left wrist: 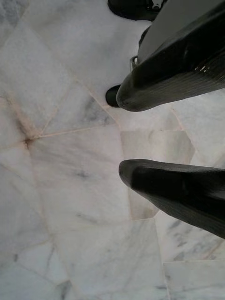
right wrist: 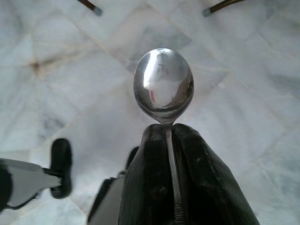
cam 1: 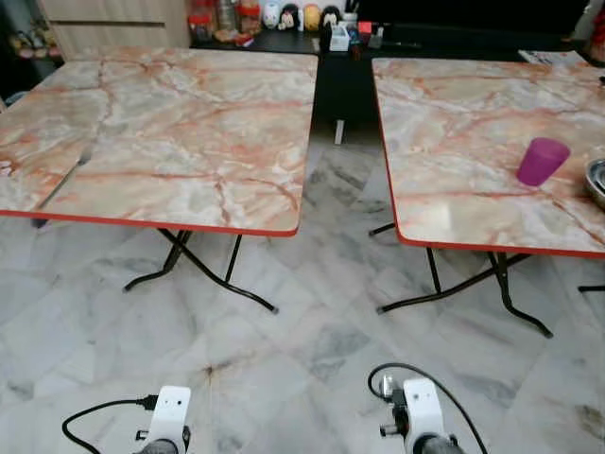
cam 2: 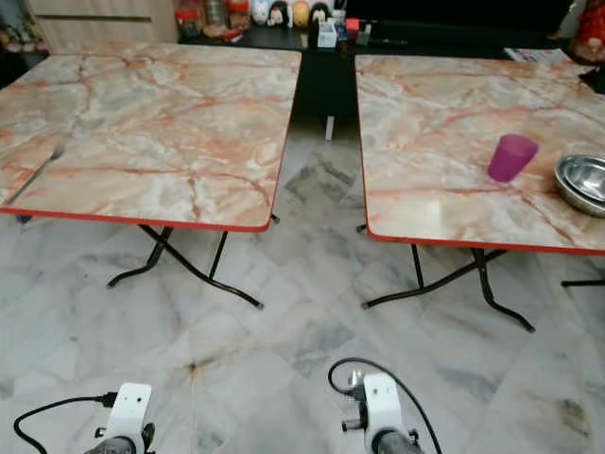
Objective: Setting the table
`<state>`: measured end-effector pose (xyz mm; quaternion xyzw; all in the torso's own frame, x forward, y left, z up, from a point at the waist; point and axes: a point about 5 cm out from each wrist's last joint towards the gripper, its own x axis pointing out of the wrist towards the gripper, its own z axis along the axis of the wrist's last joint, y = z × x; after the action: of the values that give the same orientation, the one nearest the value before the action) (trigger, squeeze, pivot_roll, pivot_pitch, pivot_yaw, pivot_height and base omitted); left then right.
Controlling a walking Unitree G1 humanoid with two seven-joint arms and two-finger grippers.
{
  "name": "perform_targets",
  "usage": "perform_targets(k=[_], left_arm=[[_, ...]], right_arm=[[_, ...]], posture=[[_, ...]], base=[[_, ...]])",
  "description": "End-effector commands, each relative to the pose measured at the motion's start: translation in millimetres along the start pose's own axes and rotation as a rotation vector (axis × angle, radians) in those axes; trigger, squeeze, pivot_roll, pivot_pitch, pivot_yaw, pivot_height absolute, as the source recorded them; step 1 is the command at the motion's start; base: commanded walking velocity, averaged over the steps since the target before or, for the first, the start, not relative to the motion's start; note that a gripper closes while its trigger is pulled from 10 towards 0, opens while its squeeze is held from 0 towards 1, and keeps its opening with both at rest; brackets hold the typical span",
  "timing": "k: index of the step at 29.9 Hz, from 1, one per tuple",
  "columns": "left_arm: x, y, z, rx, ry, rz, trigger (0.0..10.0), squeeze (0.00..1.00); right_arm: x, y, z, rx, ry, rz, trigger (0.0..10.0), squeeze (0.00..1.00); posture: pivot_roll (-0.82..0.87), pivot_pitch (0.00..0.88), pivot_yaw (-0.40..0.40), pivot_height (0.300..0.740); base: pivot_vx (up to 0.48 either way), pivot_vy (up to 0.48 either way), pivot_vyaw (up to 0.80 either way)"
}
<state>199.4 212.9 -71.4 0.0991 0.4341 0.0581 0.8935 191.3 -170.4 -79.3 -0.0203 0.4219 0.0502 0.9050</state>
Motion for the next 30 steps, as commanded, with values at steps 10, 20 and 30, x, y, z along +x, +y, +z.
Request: perform_targets(k=[10, 20, 30], left_arm=[[-1.7, -2.1, -9.6, 0.008, 0.033, -0.013, 10.0, 0.00], [-1.6, -5.4, -8.2, 0.008, 0.025, -0.025, 10.0, 0.00], [-2.5, -7.7, -11.5, 0.014, 0.032, -0.032, 10.0, 0.00]], right_arm=[[-0.8, -4.5, 0.6, -0.006, -0.014, -0.021, 10.0, 0.00], [2.1, -3.0, 11.4, 0.000, -0.040, -0.030, 10.0, 0.00], [0.8, -8.6, 8.2, 0.031, -0.032, -0.056, 10.0, 0.00]], posture=[[0.01, 0.104, -0.031, 0.740], [0.01, 0.084, -0.036, 0.740], [0.00, 0.078, -0.039, 0.740]], base=[[0.000, -0.075, 0.00], [0.000, -0.298, 0.00], [0.000, -0.442, 0.00]])
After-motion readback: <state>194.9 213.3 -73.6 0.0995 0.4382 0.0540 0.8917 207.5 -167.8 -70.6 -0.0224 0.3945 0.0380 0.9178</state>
